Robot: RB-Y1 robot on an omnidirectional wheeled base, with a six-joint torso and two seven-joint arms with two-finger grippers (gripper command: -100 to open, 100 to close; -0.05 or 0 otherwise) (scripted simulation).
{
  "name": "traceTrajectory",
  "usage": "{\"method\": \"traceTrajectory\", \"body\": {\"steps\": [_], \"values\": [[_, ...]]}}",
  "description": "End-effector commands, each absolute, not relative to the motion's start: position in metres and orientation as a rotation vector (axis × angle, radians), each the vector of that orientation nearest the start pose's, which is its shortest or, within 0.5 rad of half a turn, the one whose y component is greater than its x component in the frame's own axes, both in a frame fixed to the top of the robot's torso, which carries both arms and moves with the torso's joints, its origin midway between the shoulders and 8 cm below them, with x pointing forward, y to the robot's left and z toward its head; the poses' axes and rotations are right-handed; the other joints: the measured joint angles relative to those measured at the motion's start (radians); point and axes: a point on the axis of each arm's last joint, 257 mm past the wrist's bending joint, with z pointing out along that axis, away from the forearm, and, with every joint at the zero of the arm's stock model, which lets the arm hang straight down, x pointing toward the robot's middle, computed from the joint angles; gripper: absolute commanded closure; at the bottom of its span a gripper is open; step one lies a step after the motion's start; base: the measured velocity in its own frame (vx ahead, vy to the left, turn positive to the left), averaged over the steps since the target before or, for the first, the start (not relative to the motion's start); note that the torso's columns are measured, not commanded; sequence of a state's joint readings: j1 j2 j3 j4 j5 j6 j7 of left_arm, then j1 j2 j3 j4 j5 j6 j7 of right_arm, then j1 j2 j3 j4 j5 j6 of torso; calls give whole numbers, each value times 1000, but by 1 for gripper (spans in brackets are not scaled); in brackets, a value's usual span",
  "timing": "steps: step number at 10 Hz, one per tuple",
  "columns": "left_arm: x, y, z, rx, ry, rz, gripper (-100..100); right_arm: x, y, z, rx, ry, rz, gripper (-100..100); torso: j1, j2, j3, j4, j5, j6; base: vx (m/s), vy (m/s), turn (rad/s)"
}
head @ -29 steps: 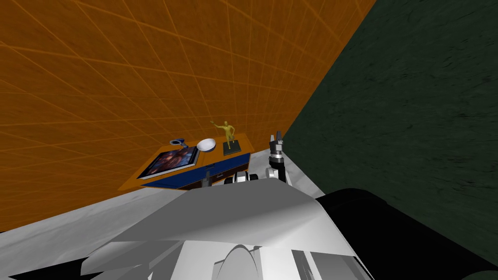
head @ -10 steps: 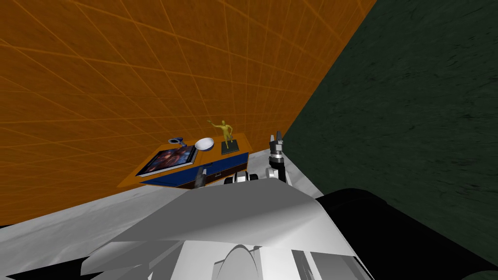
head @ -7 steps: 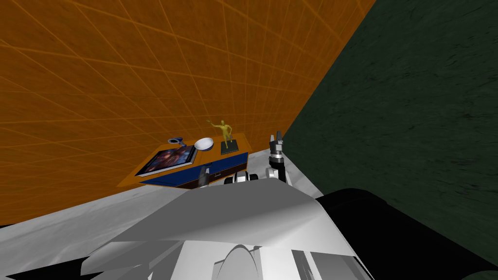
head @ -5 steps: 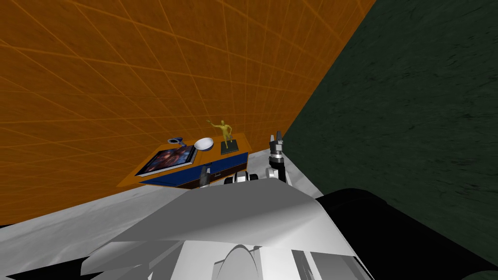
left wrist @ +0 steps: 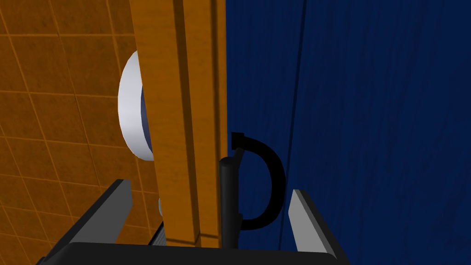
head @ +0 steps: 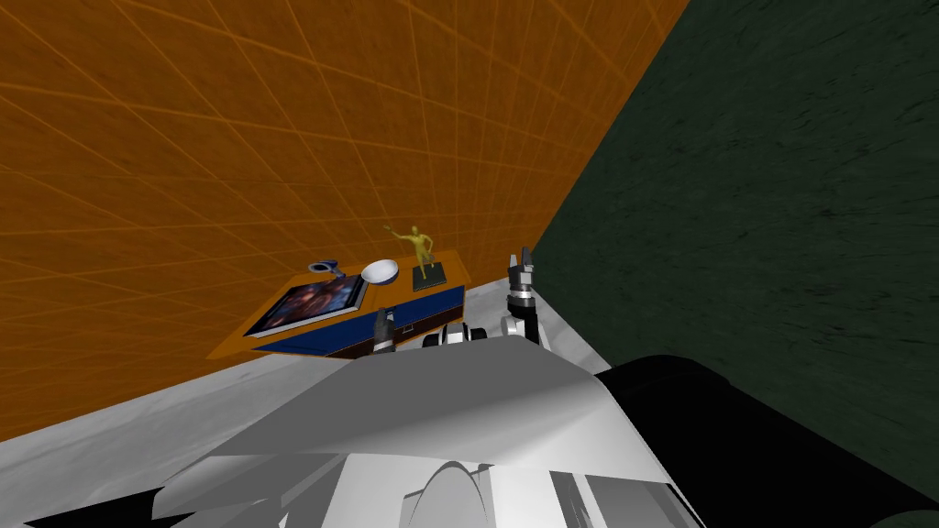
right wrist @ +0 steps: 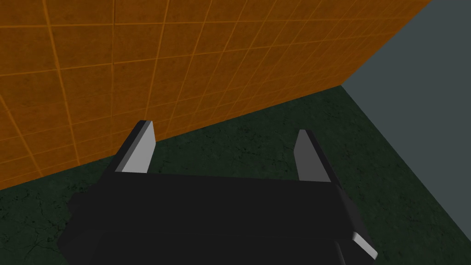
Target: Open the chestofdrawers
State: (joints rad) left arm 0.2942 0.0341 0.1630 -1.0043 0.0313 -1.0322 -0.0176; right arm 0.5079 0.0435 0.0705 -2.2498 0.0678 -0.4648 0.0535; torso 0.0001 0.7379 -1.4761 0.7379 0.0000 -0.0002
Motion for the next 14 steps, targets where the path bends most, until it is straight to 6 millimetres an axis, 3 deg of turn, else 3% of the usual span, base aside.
{"method": "traceTrajectory", "body": {"steps": [1,4,10,12,14], "values": [[327,344,-355,-1102,943,-1028,100,359,-255,2,690,683,1262,0,0,-1,0,0,0,0,22,7,119],[311,331,-360,-1095,954,-1045,100,359,-255,2,690,683,1262,0,-4,2,1,2,-3,1,35,15,73],[317,343,-346,-1089,954,-1051,100,359,-255,2,689,682,1263,0,-6,10,4,6,-6,-1,-113,-44,5],[318,351,-360,-1121,978,-1040,100,359,-255,2,690,683,1262,0,-5,1,-1,5,-7,0,-77,-35,-8],[327,361,-359,-1111,975,-1046,100,359,-255,2,690,683,1263,0,-4,0,0,2,-2,1,-89,-64,-9]]}}
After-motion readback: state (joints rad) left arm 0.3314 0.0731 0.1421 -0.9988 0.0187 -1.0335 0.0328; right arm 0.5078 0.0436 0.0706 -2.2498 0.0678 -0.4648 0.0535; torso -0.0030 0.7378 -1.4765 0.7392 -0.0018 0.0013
